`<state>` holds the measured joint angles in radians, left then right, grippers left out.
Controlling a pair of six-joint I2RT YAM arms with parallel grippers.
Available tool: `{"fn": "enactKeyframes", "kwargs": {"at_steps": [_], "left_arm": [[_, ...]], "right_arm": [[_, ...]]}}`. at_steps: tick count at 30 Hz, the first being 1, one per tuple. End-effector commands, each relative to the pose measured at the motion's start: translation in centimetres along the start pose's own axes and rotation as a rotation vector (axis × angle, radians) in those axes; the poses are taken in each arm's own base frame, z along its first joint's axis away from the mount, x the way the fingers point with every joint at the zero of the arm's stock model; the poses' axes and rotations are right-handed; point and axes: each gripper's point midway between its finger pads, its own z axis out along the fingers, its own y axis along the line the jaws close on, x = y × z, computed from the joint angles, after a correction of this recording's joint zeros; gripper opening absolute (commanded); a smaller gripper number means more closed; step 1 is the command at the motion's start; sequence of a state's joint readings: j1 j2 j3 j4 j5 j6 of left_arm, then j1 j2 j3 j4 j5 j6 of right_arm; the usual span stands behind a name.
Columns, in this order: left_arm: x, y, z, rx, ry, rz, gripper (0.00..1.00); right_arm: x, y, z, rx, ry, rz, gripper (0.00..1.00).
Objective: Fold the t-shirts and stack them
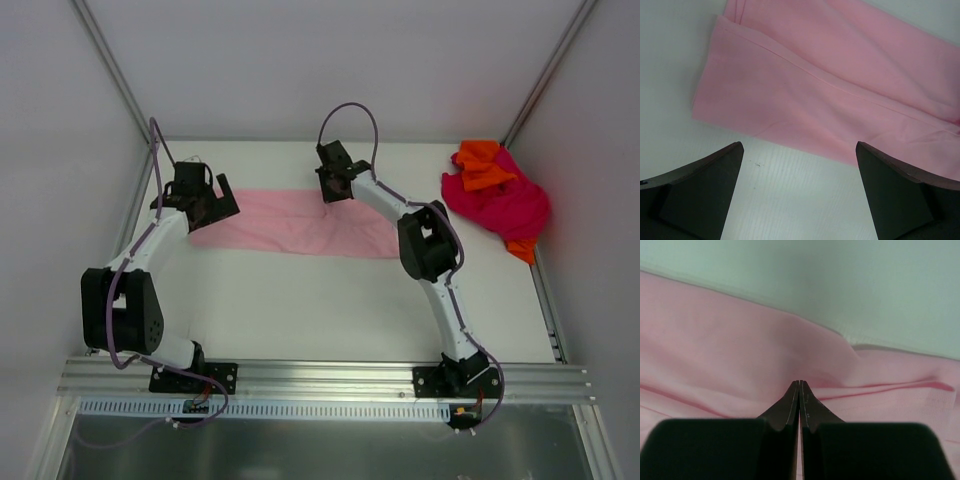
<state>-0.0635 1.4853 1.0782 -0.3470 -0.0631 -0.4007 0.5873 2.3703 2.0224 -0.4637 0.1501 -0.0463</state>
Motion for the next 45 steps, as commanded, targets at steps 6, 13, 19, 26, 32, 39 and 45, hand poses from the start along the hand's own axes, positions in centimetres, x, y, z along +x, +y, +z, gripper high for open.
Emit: {"fn": "enactKeyframes", "kwargs": {"at_steps": [6, 13, 19, 26, 32, 39, 45], "left_arm": [[-0.8, -1.5, -2.0, 0.145, -0.058, 0.131, 0.99], [-2.9, -6.6, -5.2, 0.507, -0.237, 0.589, 0.99], [-2.2, -7.9, -4.9, 0.695, -0.342, 0.936, 0.99], [-3.0, -6.5, -2.0, 0.868, -0.257, 0.935, 0.99], [-4.8, -4.7, 2.7, 0.783, -0.198, 1.005, 0.99], [-4.9, -3.7, 6.5, 0.742, -0.089, 1.032, 0.99], [-2.5, -2.6, 8.2, 0.718, 0.026, 1.065, 0.99]], "right_arm": [[-8.3, 2.1, -5.9, -0.114, -0.208, -0.059, 0.28], [-13.5, 1.3, -19.5, -0.161, -0.425, 0.133, 1.0], [-5.6, -2.1, -20.0, 0.013, -0.317, 0.407, 1.0], [1.2, -4.4, -17.8, 0.266, -0.253, 0.78, 1.0], [3.7, -5.9, -14.6, 0.477, -0.212, 0.899, 1.0], [3.5, -5.8, -10.3, 0.499, -0.189, 1.027, 1.0], [3.2, -5.7, -9.1, 0.48, -0.171, 1.031, 1.0]]}}
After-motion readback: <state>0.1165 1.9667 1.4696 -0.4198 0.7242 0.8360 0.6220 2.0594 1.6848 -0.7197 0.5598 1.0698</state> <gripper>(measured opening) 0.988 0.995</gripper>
